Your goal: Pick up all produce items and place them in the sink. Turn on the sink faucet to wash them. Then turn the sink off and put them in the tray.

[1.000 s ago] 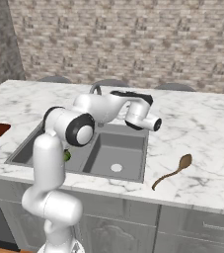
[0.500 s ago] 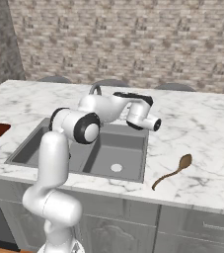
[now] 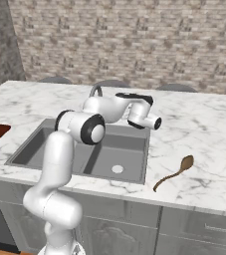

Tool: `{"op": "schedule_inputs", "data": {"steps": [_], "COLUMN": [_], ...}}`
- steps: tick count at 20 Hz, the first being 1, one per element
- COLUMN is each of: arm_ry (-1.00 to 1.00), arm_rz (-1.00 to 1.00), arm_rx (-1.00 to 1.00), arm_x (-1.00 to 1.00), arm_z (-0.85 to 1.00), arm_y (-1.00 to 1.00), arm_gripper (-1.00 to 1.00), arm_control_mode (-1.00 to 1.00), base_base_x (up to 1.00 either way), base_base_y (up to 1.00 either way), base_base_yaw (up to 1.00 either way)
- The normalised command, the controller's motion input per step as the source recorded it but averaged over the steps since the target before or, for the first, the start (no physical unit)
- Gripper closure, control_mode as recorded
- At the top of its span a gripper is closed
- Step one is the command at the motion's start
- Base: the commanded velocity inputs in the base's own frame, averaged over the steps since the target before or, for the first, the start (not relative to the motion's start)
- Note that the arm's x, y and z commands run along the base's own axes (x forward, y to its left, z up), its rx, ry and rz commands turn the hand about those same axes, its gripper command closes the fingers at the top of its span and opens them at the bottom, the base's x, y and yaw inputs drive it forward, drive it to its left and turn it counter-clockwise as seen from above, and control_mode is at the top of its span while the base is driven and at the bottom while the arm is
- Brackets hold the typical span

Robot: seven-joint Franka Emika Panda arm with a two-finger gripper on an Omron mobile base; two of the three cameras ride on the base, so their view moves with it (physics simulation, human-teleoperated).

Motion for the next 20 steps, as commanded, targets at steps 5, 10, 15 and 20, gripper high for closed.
{"op": "schedule_inputs", "data": {"steps": [5, 10, 15, 20], "arm_ry": [0.04, 0.03, 0.03, 0.03], "arm_rz": [0.00, 0.00, 0.00, 0.00], "arm_rx": [-0.01, -0.01, -0.01, 0.00], "arm_x": [0.23, 0.20, 0.21, 0.21], "arm_z": [-0.09, -0.08, -0.06, -0.08], "arm_y": [0.30, 0.27, 0.24, 0.21], "arm_gripper": [-1.00, -1.00, -1.00, -1.00], "arm_control_mode": [-1.00, -1.00, -1.00, -1.00], "base_base_x": [0.00, 0.00, 0.00, 0.00], "base_base_y": [0.00, 0.00, 0.00, 0.00], "base_base_yaw": [0.00, 0.00, 0.00, 0.00]}}
